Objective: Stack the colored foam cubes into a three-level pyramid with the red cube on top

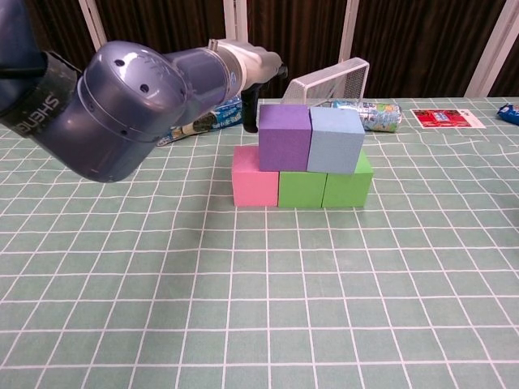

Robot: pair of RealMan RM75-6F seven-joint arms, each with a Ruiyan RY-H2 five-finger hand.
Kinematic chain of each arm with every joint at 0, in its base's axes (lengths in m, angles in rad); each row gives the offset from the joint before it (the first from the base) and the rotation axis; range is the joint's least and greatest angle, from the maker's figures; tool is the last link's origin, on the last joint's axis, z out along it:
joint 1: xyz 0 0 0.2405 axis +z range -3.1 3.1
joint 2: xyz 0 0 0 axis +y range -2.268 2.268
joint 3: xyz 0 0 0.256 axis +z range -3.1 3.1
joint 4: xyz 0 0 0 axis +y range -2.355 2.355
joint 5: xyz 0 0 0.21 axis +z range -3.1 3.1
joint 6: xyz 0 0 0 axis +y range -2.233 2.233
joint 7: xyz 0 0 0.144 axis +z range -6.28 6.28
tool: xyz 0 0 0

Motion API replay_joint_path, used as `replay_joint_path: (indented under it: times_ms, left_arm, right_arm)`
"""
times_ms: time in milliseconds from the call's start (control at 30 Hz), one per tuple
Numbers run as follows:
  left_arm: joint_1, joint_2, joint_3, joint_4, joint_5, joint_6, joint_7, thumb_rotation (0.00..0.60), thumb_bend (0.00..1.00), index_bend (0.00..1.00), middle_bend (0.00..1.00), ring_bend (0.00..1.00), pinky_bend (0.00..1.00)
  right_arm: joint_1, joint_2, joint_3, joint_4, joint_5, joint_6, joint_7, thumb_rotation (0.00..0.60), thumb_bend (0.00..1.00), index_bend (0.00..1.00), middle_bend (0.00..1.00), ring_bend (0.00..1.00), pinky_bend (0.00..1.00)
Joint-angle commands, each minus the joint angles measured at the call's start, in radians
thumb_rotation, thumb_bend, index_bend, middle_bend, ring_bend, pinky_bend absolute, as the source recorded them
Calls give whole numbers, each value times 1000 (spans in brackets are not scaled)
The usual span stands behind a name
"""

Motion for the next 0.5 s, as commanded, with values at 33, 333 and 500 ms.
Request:
replay_joint_path:
  times_ms: [33, 333, 500]
  left_arm:
    - [7, 9, 2, -11, -1, 5, 3, 600, 315, 0, 167, 27, 27]
    - [54, 67, 4, -93, 11, 47, -20, 600, 316, 0, 166, 27, 27]
    - [97, 128, 1, -189, 41, 90, -61, 600, 270, 0, 166, 27, 27]
  right_arm:
    - [0, 0, 0, -1, -1, 0, 0, 600, 261, 0, 0, 0, 0]
    - [-1, 1, 0, -4, -7, 5, 0, 600, 262, 0, 0, 0, 0]
    - [-2, 1, -1, -6, -13, 9, -2, 600, 262, 0, 0, 0, 0]
